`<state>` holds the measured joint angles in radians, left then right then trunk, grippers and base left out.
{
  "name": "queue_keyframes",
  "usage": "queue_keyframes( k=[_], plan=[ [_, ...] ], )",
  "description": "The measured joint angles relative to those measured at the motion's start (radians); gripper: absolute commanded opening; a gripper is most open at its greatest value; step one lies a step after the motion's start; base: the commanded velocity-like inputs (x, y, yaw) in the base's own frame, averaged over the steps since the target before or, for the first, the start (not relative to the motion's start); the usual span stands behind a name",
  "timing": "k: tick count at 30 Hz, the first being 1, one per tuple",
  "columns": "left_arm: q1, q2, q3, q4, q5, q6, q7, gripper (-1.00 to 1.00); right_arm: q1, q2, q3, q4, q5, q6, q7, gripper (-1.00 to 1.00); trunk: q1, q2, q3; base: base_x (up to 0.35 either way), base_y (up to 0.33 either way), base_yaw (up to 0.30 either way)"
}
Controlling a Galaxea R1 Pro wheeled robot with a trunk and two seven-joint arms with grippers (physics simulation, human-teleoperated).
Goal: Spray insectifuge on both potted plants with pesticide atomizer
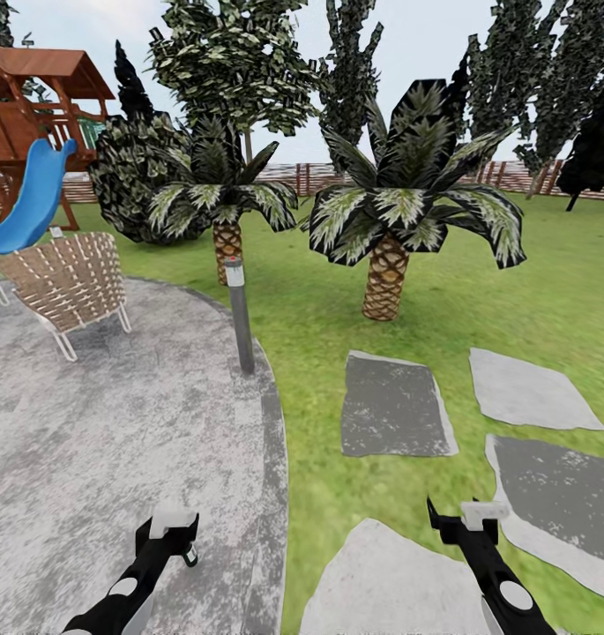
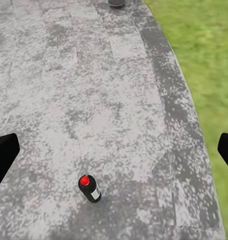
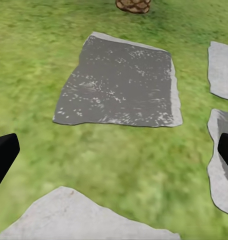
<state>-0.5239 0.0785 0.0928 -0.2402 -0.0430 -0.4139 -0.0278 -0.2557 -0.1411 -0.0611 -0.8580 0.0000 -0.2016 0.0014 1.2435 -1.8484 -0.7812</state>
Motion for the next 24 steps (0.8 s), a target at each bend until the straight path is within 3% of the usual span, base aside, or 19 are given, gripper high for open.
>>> queue_keyframes(
  k=[24],
  plan=[
    [0.000, 0.001, 0.000, 0.000, 0.000, 0.000, 0.000, 1.00, 0.000, 0.000, 0.000, 0.000, 0.000, -0.001, 0.000, 1.00, 0.092, -0.168, -0.113, 0.000, 0.000, 0.000]
  ],
)
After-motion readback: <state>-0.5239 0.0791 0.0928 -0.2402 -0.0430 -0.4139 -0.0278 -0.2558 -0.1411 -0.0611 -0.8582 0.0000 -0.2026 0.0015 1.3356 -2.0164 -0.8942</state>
